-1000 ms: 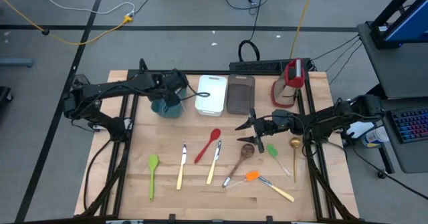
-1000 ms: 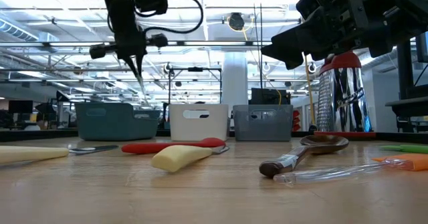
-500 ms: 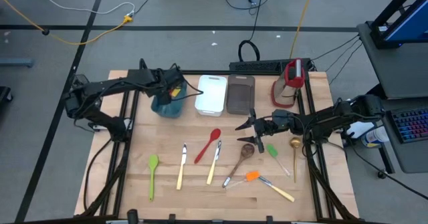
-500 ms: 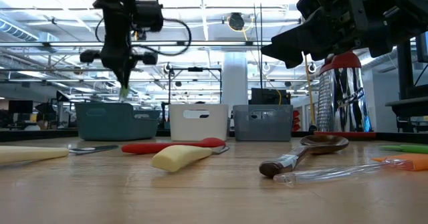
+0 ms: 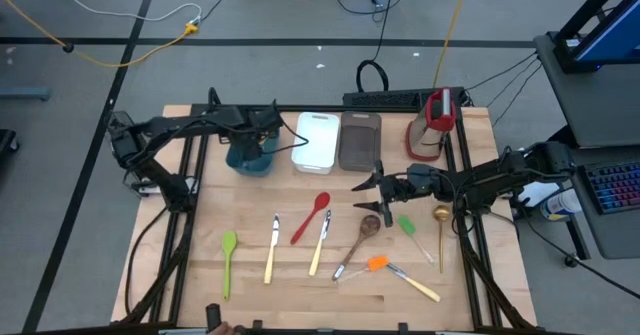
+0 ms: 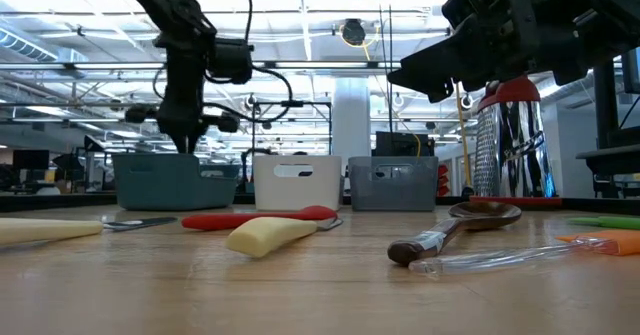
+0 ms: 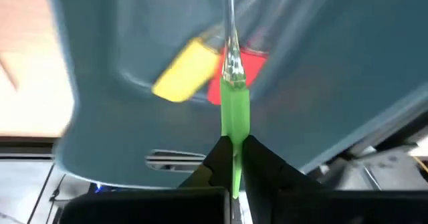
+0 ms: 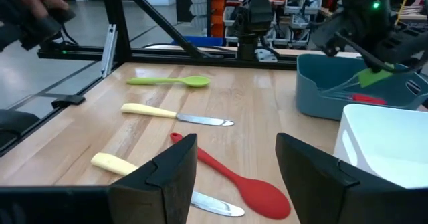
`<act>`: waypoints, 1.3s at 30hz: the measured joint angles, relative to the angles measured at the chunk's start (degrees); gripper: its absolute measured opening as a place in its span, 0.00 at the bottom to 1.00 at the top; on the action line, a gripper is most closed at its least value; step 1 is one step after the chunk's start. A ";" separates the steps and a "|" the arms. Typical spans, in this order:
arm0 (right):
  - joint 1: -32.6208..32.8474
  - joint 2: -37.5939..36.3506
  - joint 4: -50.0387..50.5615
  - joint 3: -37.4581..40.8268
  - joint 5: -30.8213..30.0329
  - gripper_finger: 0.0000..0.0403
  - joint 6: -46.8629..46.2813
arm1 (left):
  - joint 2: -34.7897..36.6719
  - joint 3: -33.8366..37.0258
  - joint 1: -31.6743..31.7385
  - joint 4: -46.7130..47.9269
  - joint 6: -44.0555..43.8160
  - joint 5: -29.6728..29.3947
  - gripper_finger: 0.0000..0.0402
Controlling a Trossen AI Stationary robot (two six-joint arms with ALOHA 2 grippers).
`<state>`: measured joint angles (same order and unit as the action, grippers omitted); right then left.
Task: Pick & Place Kitchen Items
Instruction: Put the left green spatula into the blue bin, then put the green spatula into the blue bin
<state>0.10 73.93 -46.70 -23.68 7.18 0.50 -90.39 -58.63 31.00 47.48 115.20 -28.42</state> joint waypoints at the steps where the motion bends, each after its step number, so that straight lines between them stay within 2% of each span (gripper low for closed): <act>1: 0.00 0.00 -0.02 0.00 0.02 0.49 0.00 | -0.75 -0.01 -0.05 -0.66 -0.20 -0.05 0.05; 7: 0.00 0.00 0.04 0.00 0.03 0.49 -0.03 | -5.76 -0.02 0.00 -1.12 -1.20 0.01 0.08; 13: 0.00 0.00 0.14 0.00 0.05 0.49 0.15 | -9.03 -0.02 -0.98 -4.97 -10.61 -1.87 0.08; 19: 0.00 0.00 0.24 0.00 0.09 0.49 0.15 | -9.25 -0.02 -3.01 -8.12 -13.53 -4.61 0.09; 32: 0.07 0.00 0.27 0.00 0.37 0.49 -2.11 | -9.07 -0.02 -4.17 -8.37 -16.84 -5.20 0.28; 39: 2.19 -0.43 0.39 -0.01 0.57 0.49 -3.58 | -7.59 -0.04 -5.38 -7.82 -20.00 -6.95 0.32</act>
<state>2.28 73.50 -46.31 -23.69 7.75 -3.09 -97.98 -58.67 25.62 39.66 95.20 -35.37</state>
